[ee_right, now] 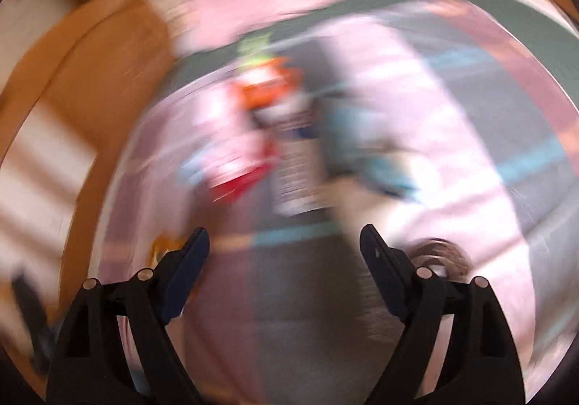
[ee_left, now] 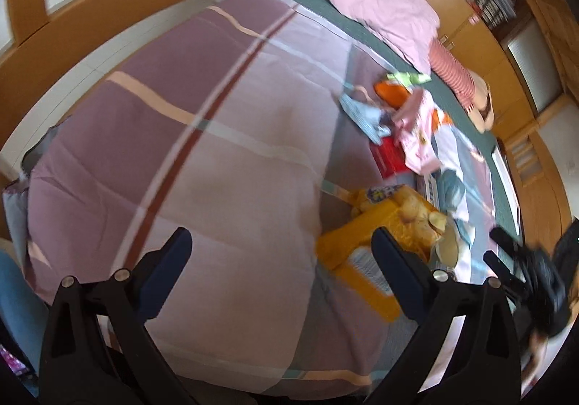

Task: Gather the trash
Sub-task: 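Take the yellow chip bag with the left tool while the right tool grasps the white paper cup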

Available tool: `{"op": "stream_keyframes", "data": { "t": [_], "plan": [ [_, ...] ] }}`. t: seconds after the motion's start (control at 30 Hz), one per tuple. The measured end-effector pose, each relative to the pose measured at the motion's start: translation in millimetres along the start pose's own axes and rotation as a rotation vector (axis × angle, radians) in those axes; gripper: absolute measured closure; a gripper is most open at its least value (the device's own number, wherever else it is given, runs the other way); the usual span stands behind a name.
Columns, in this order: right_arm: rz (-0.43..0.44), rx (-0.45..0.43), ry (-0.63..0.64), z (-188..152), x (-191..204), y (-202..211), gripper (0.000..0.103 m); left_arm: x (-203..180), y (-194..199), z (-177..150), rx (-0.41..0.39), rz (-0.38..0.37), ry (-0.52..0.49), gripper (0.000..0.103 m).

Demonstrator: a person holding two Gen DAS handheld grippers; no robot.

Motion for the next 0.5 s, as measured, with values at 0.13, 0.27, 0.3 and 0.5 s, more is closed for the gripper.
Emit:
{"op": "stream_keyframes", "data": {
  "t": [0.13,0.27,0.3,0.5],
  "plan": [
    [0.03,0.054,-0.346,7,-71,-33,0.02,-10,-12,4,0.012,-0.028,-0.027,0.004],
    [0.056,0.043,-0.424,5,-89,-55,0.022,-18,-28,11,0.042,-0.096,-0.006,0.004],
    [0.057,0.023,-0.41,6,-88,-55,0.027,-21,-33,12,0.055,-0.119,-0.005,0.004],
    [0.079,0.015,-0.318,4,-80,-51,0.065,-59,-46,-1,0.116,-0.218,-0.095,0.004]
  ]
}}
Point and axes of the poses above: each gripper's, at about its wrist camera, not at the fingertips, and y roughly against the way its jaws point, x to its left, z to its top, the point moved 3 cm from there along -y, roughly the way its jaws point, and after that the axes turned 6 degrees about z, right-handed, at the moved point
